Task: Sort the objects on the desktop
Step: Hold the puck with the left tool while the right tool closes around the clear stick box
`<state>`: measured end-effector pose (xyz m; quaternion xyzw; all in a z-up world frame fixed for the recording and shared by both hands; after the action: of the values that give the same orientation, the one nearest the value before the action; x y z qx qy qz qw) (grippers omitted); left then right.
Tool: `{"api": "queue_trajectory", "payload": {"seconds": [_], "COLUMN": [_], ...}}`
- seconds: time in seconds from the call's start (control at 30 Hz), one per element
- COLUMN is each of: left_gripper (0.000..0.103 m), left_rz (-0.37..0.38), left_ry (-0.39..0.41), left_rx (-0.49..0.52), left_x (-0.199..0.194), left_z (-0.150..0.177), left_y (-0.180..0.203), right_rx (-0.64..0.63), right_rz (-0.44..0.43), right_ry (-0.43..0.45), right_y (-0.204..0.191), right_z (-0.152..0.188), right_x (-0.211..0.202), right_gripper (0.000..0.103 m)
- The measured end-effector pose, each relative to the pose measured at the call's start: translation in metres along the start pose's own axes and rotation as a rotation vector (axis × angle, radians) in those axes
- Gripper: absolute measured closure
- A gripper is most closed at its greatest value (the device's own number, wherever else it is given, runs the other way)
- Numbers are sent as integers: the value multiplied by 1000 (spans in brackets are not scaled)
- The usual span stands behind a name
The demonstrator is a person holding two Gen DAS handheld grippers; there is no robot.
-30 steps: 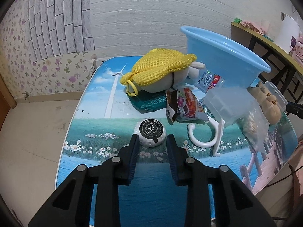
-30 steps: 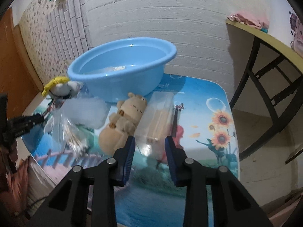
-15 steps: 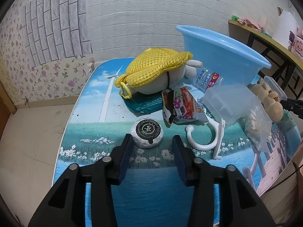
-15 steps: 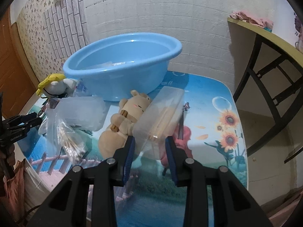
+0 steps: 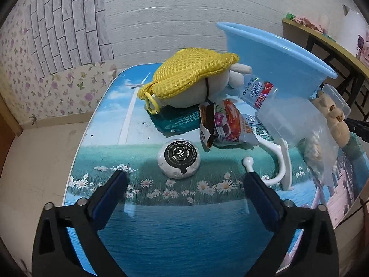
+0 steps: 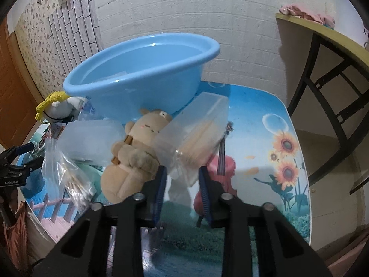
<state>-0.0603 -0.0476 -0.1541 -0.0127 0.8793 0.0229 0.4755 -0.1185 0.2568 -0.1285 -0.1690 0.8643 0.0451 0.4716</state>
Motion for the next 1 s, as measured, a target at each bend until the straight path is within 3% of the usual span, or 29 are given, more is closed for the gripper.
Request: {"api": "queue_trajectory", "payload": {"seconds": [0.13, 0.43, 0.57, 0.63, 0.7, 0.8, 1.0], "left_gripper": [1, 0, 2, 16, 49, 70, 71], "left_rz": [-2, 0, -1, 2, 6, 12, 47], "left_ry": [-4, -5, 8, 22, 37, 45, 51], "left_rx": [0, 0, 10, 15, 14, -13, -26], "left_x": [1, 0, 1, -1, -5, -7, -8], "left_z": [-1, -2, -2, -4, -7, -8, -6], "left_y": [-1, -1, 0, 1, 0, -5, -6], "right_rx": [-13, -13, -16, -13, -2, 29, 42], "right_rz": [-6, 8, 10, 13, 7, -17, -14], "right_ry": [4, 14, 21, 28, 29, 28, 25], "right_y": [0, 3, 2, 1, 2, 3, 4], "right_z": [3, 7, 5, 3, 2, 1, -1], "right_x": [-5, -12, -12, -12, -12, -11, -9], "right_gripper": [86, 85, 67, 64, 61, 61, 61]}}
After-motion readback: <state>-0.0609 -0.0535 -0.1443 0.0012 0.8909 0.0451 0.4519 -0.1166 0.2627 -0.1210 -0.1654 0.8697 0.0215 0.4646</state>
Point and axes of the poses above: each gripper's, at about its wrist camera, not at the fingertips, and x roughly the way its jaws point, y to its right, z to its underside, the point moved 9 cm from there along x, roughly the way its jaws point, and after that the axes turned 6 degrees about -y, right-handed, at the moved point
